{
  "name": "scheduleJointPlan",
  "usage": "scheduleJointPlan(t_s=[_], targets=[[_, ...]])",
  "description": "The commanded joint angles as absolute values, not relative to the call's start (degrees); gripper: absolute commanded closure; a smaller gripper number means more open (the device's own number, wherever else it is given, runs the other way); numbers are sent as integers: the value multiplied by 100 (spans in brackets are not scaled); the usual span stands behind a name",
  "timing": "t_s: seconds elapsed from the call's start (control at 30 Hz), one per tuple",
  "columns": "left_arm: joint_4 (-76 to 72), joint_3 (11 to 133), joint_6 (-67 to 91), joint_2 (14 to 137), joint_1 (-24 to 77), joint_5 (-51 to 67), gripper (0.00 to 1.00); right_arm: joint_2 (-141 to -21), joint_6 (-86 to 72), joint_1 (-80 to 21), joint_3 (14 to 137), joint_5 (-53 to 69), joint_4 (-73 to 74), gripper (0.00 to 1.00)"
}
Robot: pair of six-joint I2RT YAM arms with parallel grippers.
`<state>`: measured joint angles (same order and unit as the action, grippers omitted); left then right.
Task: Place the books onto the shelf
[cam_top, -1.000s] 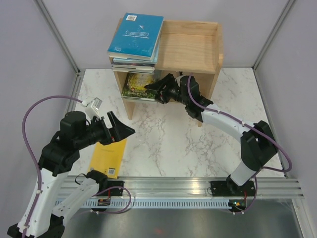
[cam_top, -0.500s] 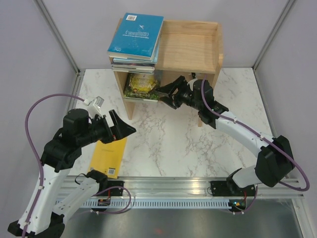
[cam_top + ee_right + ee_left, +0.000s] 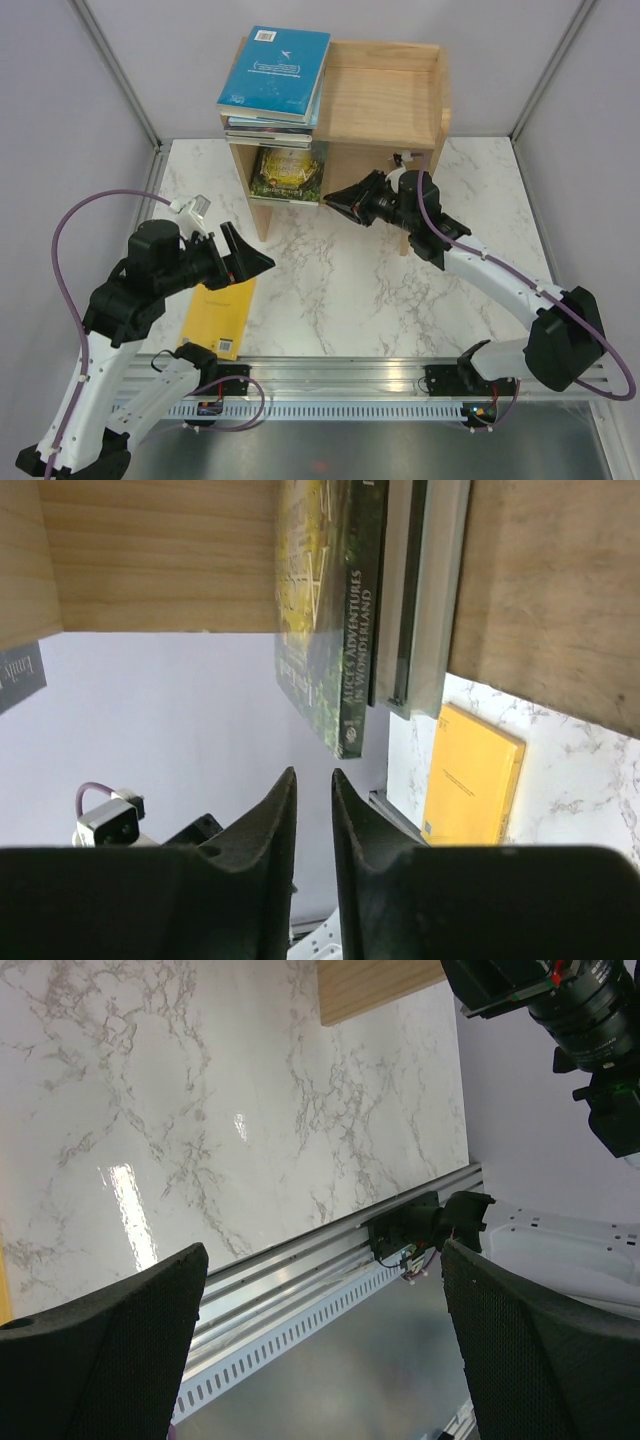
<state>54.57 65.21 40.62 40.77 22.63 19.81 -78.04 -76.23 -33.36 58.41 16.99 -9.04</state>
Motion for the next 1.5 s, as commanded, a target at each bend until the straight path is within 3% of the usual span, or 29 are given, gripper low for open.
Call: scheduleJointPlan(t_s=[0.0, 0.23, 1.47], targets=[[5317, 6504, 3981, 4017, 2259, 1934, 0, -7524, -7576, -3331, 5626, 1810, -1046, 77], [5317, 6504, 4008, 4034, 2259, 1916, 0, -7567, -7611, -3401, 5475, 1837, -1160, 83], [5273, 6556, 3894, 4271, 2259, 1775, 0, -9114, -7603, -3595, 6706, 2188, -1538, 90]])
